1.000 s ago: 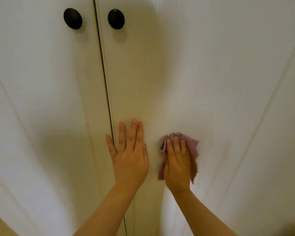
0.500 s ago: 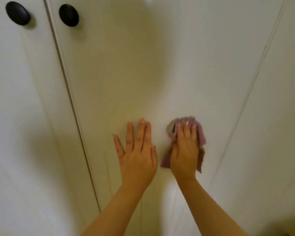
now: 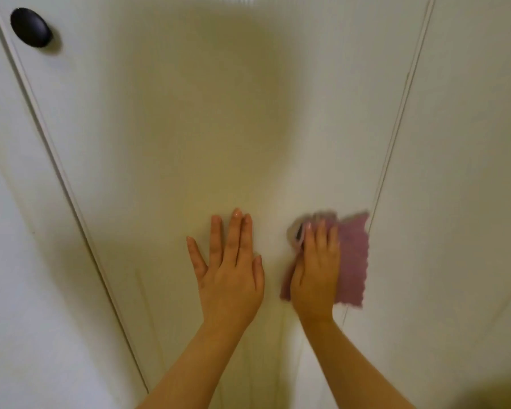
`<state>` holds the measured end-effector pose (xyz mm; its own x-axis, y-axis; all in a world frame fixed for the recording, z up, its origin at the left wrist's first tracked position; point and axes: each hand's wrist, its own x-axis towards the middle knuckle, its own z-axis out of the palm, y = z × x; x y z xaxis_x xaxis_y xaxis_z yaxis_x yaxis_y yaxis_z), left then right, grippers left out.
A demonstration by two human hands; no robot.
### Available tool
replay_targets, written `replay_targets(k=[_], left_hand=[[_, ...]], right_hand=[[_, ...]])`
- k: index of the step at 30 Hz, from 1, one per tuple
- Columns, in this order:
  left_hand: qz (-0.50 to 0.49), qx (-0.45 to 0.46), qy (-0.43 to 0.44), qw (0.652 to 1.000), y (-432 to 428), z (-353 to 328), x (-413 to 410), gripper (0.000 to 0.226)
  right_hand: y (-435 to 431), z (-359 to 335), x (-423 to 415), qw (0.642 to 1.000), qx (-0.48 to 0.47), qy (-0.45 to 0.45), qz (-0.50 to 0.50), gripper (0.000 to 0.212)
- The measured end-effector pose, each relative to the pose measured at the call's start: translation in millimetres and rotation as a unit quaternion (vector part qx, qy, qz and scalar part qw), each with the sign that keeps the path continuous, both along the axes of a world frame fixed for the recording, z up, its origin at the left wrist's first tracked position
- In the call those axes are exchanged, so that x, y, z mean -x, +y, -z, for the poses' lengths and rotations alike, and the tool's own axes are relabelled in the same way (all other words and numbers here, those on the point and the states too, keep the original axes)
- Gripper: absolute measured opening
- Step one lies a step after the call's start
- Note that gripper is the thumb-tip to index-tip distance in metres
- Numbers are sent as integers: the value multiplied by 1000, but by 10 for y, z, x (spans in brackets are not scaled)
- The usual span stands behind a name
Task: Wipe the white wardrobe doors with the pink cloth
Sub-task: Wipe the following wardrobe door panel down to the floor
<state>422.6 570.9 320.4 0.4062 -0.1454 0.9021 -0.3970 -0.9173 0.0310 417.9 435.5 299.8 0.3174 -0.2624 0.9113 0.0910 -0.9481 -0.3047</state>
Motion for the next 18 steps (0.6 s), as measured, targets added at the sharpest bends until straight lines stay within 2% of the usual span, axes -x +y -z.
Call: replay_targets(k=[3, 6, 9, 14, 16, 18], left_hand=[[-14, 0, 2, 1000, -8, -7, -12, 62], [-19, 6, 5, 1000, -48, -14, 13, 63], [-26, 21, 12, 999, -98, -10, 41, 62], [-22, 19, 7, 1000, -74, 17, 110, 62], [-35, 20, 7, 999, -37, 6, 127, 62], [-36, 22, 12, 999, -18, 22, 152, 62]], right_hand=[[-25, 544, 199, 999, 8, 50, -21, 43], [-188, 127, 116, 998, -36, 44, 4, 46], [-295, -309, -9, 997, -79, -5, 18, 49], [-185, 601, 277, 997, -26, 71, -20, 45], [-317, 527, 246, 996, -23, 77, -34, 44], [-389, 190, 167, 996, -64, 52, -21, 47]])
